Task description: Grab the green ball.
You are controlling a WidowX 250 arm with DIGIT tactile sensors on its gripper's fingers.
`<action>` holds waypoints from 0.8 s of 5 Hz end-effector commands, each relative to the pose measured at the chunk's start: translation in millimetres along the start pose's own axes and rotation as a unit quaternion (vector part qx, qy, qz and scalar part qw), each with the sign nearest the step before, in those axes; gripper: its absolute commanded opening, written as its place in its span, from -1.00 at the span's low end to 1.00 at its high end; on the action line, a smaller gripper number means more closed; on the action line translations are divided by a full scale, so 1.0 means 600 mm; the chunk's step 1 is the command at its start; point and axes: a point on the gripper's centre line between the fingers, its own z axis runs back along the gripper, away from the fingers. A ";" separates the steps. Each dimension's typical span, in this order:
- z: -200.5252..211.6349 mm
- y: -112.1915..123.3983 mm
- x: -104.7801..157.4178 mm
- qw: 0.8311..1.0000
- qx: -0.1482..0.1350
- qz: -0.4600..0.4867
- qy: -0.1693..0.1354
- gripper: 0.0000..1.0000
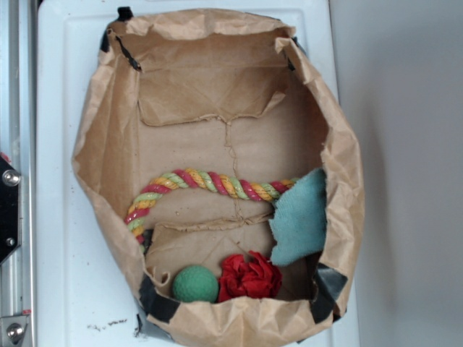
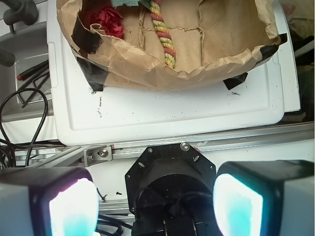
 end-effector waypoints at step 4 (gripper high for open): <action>0.002 -0.034 0.109 0.998 -0.053 0.018 -0.034 1.00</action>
